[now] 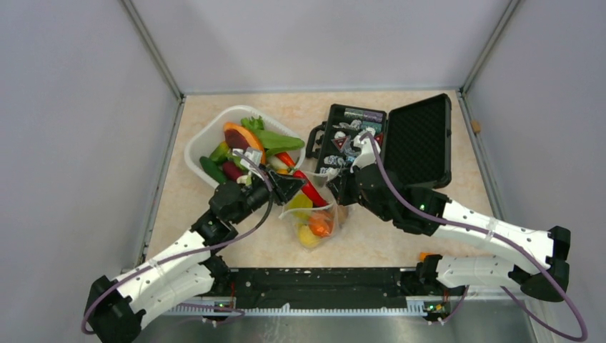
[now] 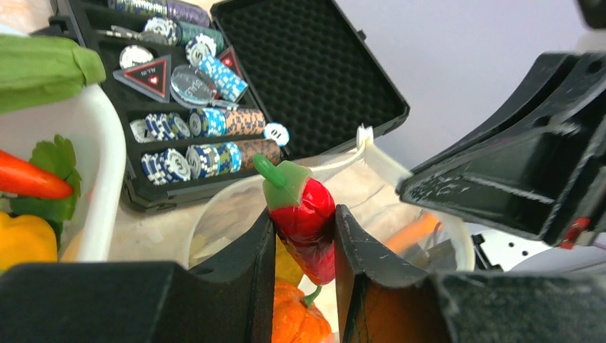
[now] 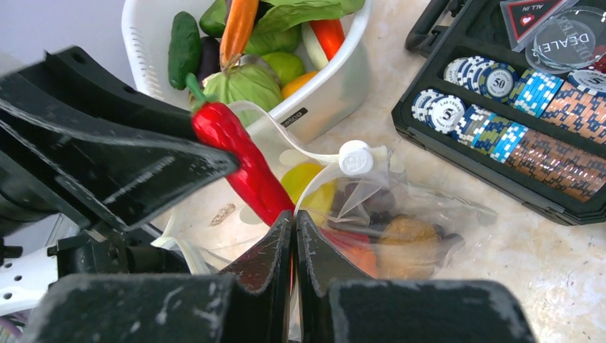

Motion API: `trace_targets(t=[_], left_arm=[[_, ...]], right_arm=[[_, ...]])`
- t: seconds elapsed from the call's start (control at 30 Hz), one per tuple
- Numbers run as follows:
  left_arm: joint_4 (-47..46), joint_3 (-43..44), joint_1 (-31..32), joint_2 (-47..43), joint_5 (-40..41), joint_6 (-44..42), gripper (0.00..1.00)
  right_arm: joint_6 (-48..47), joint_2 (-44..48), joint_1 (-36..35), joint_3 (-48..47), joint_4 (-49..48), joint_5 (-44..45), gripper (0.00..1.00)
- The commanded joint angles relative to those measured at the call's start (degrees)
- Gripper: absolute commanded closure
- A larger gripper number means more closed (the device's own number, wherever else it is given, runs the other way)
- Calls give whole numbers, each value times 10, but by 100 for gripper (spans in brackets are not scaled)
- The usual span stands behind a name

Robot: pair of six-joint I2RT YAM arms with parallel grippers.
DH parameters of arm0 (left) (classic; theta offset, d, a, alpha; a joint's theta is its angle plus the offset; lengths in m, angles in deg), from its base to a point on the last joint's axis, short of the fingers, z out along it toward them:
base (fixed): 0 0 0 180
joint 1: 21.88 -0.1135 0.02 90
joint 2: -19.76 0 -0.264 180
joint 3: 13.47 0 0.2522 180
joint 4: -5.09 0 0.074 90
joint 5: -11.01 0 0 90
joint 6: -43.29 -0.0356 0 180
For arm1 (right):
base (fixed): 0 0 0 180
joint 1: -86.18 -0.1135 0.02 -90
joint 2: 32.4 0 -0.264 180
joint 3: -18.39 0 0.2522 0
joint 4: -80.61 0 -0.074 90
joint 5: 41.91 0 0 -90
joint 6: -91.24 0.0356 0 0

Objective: Place the food in the zip-top bag and seal the zipper

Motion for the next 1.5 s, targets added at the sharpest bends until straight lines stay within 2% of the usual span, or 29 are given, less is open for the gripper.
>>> trace_targets(t=[0.0,0.03,0.1,0.13,0.17,0.27,0.3,0.37,0.47,0.67,0.83,0.97,1.03,1.13,1.3,1.47], left_arm=[[-70,-22,44,13,90,-37,76],[-81,-29,55,16,99,-41,69],[-100,-38,66,25,133,-47,63],[-100,-38,69,27,140,-51,57],[-95,-36,70,25,147,-55,45],[-73,-28,71,2,151,-84,31],[-51,-20,70,-8,147,-97,23],[-9,1,70,-25,141,-121,14],[49,35,71,-44,135,-152,13],[167,108,71,-61,187,-202,11],[228,134,71,-71,356,-218,5],[305,154,68,-43,503,-209,6],[366,168,60,-20,543,-196,7],[420,182,18,13,525,-160,6],[432,186,-116,38,372,-133,7],[416,211,-149,89,271,-172,10]], right_arm=[[4,18,2,-2,-25,4,97],[4,18,3,-1,-27,5,96],[3,18,2,-1,-28,4,96],[2,18,2,-1,-28,4,96],[3,17,2,-1,-28,4,96],[3,20,3,-1,-22,9,96],[4,20,3,0,-22,10,96],[3,23,2,1,-22,12,96],[0,21,3,2,-27,12,96],[-2,17,2,1,-28,7,96],[-2,21,3,3,-25,9,96],[-4,22,3,2,-24,10,95],[-5,21,3,2,-25,10,95],[-5,18,3,2,-27,9,95],[-5,13,3,2,-28,4,95],[-6,13,3,0,-23,10,95]])
